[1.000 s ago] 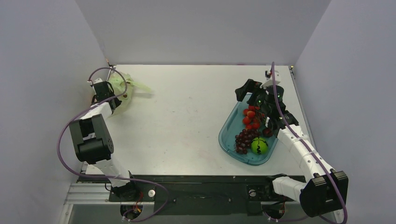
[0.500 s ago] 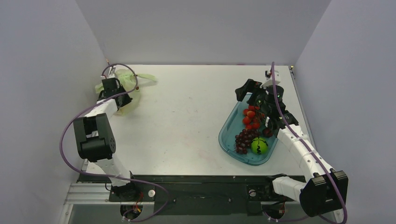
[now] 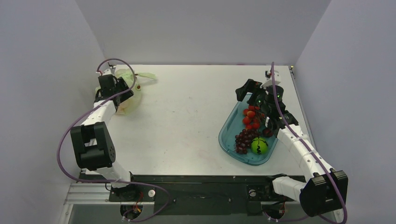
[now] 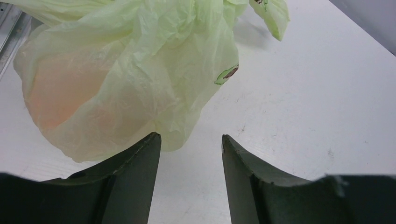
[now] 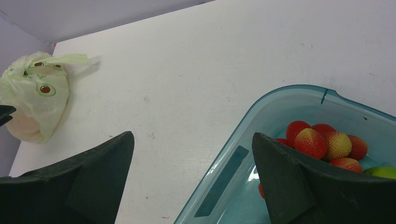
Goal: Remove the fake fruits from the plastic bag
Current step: Move the plastic bag to the center of the board.
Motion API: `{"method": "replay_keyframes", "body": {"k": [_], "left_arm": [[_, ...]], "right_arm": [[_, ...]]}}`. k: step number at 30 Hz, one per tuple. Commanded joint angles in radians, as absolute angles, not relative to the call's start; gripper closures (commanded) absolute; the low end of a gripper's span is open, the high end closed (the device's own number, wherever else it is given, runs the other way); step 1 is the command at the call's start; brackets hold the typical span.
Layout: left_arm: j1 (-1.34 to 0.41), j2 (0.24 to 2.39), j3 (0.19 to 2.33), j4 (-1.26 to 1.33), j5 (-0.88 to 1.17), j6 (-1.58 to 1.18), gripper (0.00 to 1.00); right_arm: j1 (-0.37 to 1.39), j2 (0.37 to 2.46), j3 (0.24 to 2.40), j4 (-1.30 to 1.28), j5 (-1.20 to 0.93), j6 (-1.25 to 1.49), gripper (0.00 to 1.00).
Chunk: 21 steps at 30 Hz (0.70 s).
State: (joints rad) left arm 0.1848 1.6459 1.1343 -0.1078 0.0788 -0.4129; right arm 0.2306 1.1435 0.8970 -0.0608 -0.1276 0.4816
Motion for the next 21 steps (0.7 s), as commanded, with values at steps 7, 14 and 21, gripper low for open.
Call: {"method": "replay_keyframes", "body": {"k": [7, 14, 21], "left_arm": [[0.192, 1.738, 1.370, -0.158, -0.153, -0.438, 0.49], [0.192, 1.845, 1.569, -0.241, -0.207, -0.337, 0.45], [0.173, 1.998, 1.713, -0.337, -0.080, -0.231, 0.41]], "right_arm": [[0.290, 1.164, 0.938, -0.092, -0.040, 0.433, 0.08], [0.314, 1.192, 0.978, -0.129, -0.043, 0.414, 0.08], [0.314, 1.209, 1.002, -0.152, -0.065, 0.402, 0.08]]}}
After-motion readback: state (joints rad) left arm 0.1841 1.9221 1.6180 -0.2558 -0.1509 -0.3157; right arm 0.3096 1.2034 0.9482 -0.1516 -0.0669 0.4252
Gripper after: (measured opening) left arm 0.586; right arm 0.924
